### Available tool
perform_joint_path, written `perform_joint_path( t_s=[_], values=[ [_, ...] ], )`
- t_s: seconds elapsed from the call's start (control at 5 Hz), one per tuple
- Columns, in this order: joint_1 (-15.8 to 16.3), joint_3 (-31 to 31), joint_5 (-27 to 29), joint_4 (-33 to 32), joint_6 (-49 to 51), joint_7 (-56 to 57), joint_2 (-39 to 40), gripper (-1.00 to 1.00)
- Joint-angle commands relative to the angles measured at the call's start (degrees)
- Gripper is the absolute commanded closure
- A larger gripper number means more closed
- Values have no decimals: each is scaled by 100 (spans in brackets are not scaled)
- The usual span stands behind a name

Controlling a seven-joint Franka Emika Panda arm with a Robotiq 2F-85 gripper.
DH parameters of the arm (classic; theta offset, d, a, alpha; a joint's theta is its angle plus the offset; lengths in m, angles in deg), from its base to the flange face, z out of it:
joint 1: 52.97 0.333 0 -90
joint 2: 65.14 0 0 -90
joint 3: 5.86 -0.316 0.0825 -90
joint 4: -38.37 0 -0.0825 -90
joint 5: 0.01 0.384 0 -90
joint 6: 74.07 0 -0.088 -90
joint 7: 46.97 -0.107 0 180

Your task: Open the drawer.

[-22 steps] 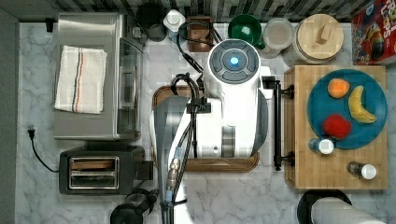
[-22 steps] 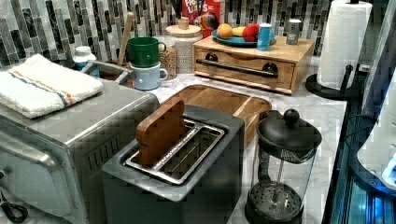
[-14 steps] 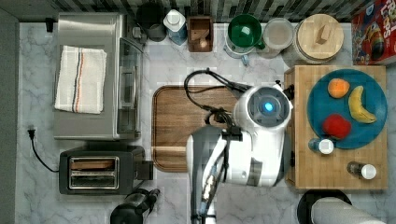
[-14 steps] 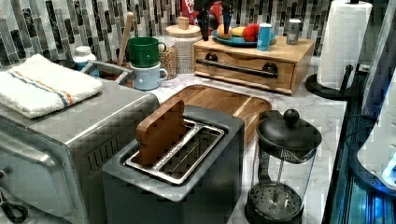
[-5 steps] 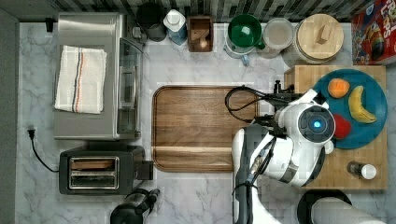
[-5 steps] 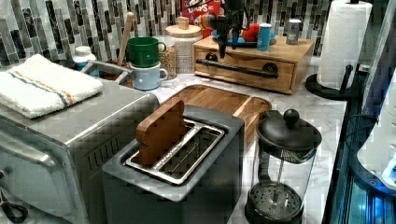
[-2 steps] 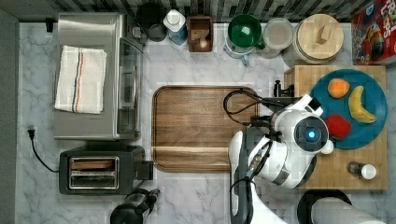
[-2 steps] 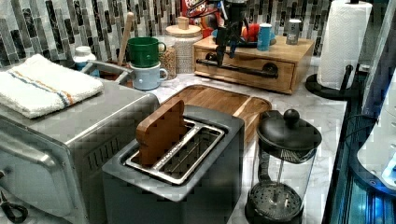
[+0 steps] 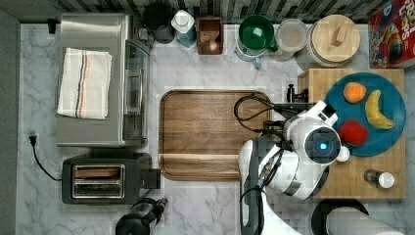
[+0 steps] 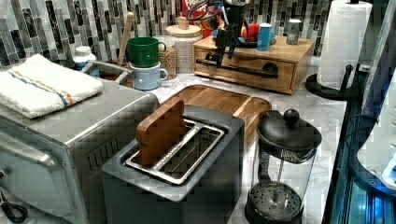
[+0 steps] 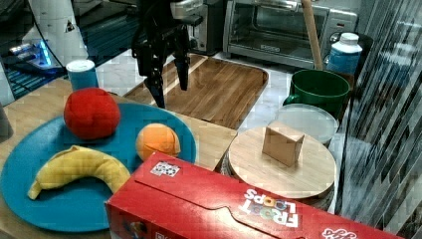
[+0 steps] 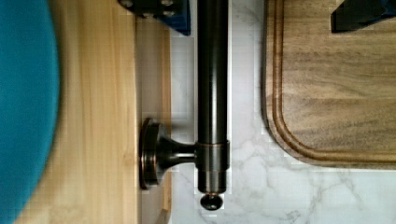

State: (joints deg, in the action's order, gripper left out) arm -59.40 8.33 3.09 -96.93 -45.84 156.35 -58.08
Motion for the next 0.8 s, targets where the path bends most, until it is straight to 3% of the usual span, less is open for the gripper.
perform_joint_path(
  t_s=[0.2,0.4,0.8],
  values=[
    [-143,120,-361,-225,-594,171,527,-100],
    [-35,134,-555,-282,-411,-150,386,-100],
    [479,68,-876,-334,244,-1245,-66,-100]
  ],
)
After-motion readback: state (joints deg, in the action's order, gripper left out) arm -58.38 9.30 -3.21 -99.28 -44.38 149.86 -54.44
